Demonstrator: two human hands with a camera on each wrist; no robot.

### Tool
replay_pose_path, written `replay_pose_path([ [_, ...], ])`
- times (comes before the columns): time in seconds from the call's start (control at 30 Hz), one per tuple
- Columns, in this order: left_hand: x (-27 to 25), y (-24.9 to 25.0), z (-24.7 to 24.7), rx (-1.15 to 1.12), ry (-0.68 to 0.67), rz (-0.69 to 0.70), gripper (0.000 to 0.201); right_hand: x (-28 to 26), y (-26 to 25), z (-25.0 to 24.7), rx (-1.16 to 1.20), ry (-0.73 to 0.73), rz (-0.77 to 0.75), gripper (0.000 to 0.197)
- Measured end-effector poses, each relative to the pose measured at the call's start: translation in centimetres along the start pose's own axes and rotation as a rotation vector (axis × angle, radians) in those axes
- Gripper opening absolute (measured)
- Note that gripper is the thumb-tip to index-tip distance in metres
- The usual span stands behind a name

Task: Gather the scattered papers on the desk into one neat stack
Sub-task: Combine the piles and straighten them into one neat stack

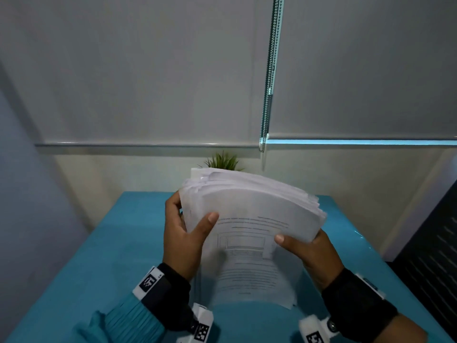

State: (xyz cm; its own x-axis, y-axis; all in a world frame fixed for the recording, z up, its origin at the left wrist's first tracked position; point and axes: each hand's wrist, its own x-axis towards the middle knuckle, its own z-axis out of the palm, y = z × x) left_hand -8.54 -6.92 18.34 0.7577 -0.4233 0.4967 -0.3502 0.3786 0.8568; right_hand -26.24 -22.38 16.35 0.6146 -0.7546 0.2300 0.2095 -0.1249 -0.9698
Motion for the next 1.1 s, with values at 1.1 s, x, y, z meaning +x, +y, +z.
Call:
replay_pose_path([
  [1.1, 1.6, 2.7, 0.6, 0.314, 0.038, 0.145, 0.032, 0.2, -1.2, 0.0, 0.077, -0.101, -0.002, 0.061],
])
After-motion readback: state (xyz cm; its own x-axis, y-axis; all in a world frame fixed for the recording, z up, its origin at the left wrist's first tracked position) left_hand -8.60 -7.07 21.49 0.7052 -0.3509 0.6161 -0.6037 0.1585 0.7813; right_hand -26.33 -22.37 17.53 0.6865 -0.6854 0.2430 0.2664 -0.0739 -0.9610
